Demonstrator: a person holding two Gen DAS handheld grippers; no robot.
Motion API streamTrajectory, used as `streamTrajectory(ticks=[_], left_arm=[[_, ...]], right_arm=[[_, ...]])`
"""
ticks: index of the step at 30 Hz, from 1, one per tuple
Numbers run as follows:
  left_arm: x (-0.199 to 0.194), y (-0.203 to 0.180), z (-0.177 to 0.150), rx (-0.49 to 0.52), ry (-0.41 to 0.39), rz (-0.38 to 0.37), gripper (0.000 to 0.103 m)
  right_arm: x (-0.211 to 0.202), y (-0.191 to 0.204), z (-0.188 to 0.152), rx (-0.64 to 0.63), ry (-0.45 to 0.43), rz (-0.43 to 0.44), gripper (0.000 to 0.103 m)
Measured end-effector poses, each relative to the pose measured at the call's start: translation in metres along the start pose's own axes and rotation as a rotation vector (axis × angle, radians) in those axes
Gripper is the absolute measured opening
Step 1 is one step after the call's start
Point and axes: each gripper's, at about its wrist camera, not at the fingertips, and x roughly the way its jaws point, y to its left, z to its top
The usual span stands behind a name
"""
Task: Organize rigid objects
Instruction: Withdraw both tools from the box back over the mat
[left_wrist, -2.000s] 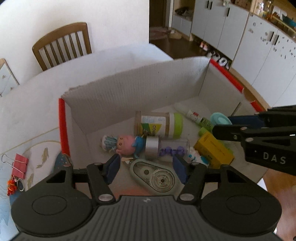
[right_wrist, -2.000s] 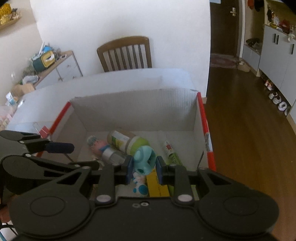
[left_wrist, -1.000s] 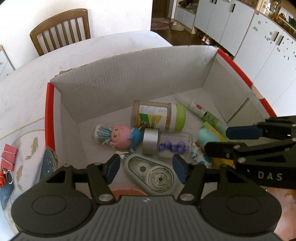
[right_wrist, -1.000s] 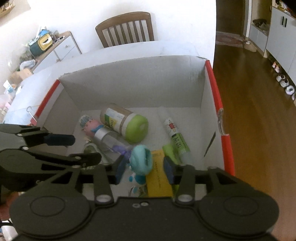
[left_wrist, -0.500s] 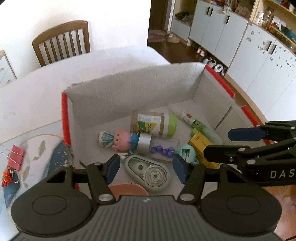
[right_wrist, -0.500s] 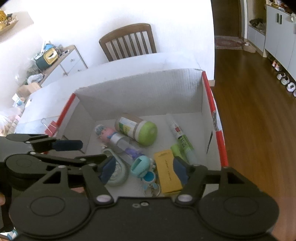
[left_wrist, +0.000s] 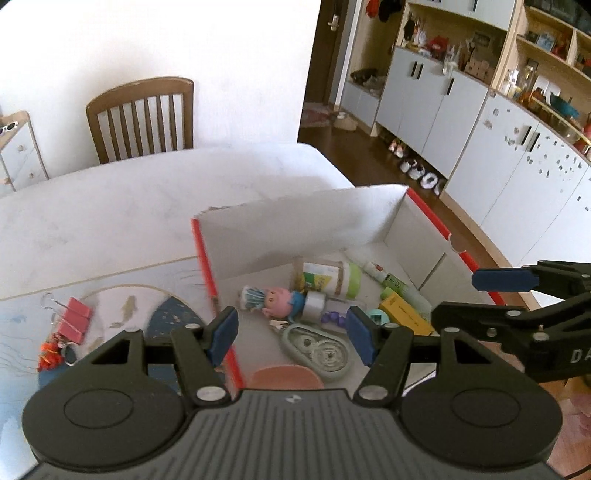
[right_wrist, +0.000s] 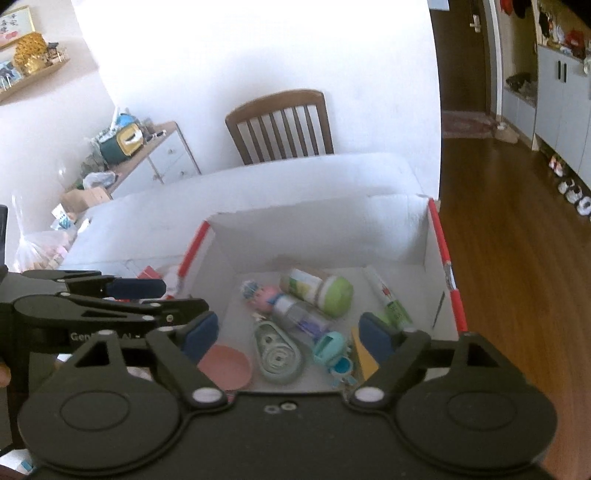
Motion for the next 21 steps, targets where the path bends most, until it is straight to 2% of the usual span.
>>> streamTrajectory(ticks=[3,11,13,21], left_arm=[[-0.013,0.013,-0.003,0.004,-0.024,-0.004,0.074],[-0.041,0.061,-0.014,0.021,-0.068,0.004,0.075],[-0.047,0.076,-0.016,0.017,-0.078,0.003,0.082],[-0.066,0.136,-0.026,0.017,-0.114,0.000,0.083]], right_arm=[[-0.006,0.017,-0.001,-0.014,-0.026,0.000,0.090],[-0.008,0.074,-0.001,-0.070,-0.087,0.028,0.098],[-0.005,0.089,0.000,-0.088,-0.093,0.031,0.099],[0.020,0.141,0.006,-0.106,-0.090,0.036,0.101]])
